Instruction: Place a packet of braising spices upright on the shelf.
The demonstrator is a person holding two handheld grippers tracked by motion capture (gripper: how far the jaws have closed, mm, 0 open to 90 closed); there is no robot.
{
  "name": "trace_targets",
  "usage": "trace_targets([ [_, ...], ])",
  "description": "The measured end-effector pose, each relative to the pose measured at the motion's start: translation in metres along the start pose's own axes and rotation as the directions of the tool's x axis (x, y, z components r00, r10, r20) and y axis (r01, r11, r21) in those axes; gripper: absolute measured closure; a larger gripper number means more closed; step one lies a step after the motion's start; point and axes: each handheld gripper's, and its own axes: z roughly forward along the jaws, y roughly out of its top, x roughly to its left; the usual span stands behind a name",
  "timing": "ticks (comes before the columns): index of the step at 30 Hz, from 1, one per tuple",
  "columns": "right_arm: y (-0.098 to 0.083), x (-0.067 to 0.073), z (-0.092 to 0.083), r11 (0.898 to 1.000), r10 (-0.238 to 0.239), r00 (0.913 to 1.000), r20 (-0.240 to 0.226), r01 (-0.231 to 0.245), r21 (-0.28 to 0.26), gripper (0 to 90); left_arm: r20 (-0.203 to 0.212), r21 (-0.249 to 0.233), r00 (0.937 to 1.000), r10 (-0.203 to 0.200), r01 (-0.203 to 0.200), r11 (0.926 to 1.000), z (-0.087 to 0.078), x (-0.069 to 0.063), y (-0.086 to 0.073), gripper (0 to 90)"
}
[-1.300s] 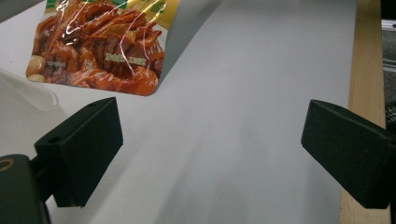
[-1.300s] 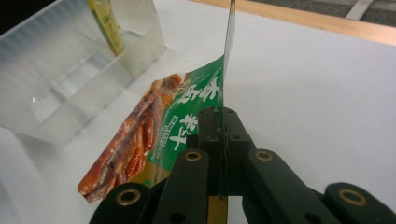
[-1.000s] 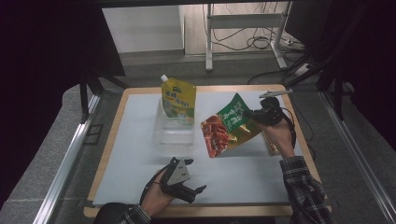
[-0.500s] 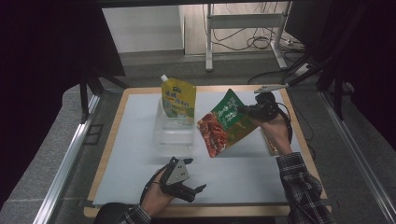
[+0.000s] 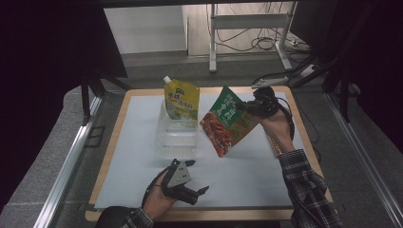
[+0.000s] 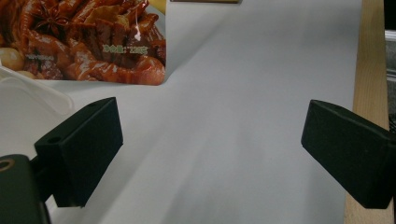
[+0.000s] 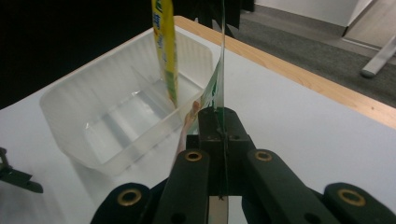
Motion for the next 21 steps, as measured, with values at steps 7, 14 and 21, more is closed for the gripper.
trace_targets([
  [7, 0.013, 0.011, -0.001, 0.999, -0.052, 0.9986, -0.012, 0.052, 0.008, 88.9, -0.007, -0.014, 0.9998, -0.019, 0.019, 0.9997, -0.001, 0.001, 0.000, 4.8],
  [14, 0.022, 0.016, -0.005, 0.997, -0.080, 0.9967, -0.015, 0.080, 0.009, 88.9, -0.012, -0.027, 0.9992, -0.037, 0.037, 0.9989, -0.003, 0.003, 0.000, 4.6],
  [21, 0.030, 0.017, -0.009, 0.994, -0.111, 0.9939, 0.004, 0.110, 0.022, 88.9, -0.004, -0.043, 0.9978, -0.067, 0.067, 0.9968, -0.004, 0.004, 0.000, 4.3],
])
